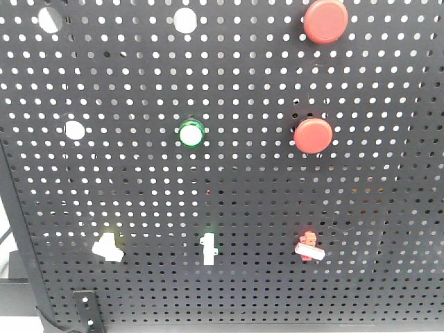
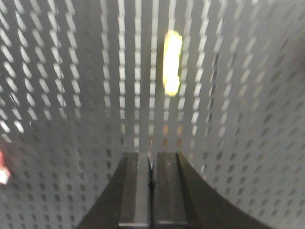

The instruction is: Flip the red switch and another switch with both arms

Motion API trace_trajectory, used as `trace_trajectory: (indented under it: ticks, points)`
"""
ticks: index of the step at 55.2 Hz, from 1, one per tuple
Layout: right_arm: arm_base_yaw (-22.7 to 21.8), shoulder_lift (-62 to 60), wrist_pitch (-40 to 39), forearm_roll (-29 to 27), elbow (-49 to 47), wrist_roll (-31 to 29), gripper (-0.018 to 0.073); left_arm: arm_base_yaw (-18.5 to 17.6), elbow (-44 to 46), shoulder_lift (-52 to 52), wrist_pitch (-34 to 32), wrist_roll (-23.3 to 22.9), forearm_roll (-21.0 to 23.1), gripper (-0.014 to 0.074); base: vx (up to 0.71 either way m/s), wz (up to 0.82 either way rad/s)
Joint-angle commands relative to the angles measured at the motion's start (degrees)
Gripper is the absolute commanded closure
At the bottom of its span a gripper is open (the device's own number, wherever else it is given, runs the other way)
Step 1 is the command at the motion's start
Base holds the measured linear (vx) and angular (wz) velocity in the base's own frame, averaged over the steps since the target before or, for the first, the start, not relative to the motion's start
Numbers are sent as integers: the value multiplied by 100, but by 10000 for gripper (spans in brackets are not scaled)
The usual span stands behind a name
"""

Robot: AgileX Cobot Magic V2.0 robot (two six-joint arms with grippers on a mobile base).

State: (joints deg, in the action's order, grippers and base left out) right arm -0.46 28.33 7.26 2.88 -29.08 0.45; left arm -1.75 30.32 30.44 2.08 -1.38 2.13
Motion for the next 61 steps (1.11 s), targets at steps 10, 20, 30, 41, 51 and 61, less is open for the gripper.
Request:
trace_trajectory:
  ticks: [10,20,30,41,51,61]
  points:
    - [-24,242,-542,12,-210,-45,566,-466,166,863,-874,-33,15,594,0,0]
    - [-24,242,-542,12,-210,-45,566,-1237,166,1427,-1578,-58,15,594,0,0]
    - [-24,242,-542,12,-210,-45,566,-1923,166,2055,-2056,-58,15,594,0,0]
    - [-24,242,-542,12,-210,-45,566,-2247,177,2621,-2667,-53,15,594,0,0]
    - [-24,242,-543,18,-210,-45,566,-2247,185,2849,-3037,-53,15,594,0,0]
    - [-24,242,-543,18,-210,-45,566,-2247,483,3061,-2979,-48,9,594,0,0]
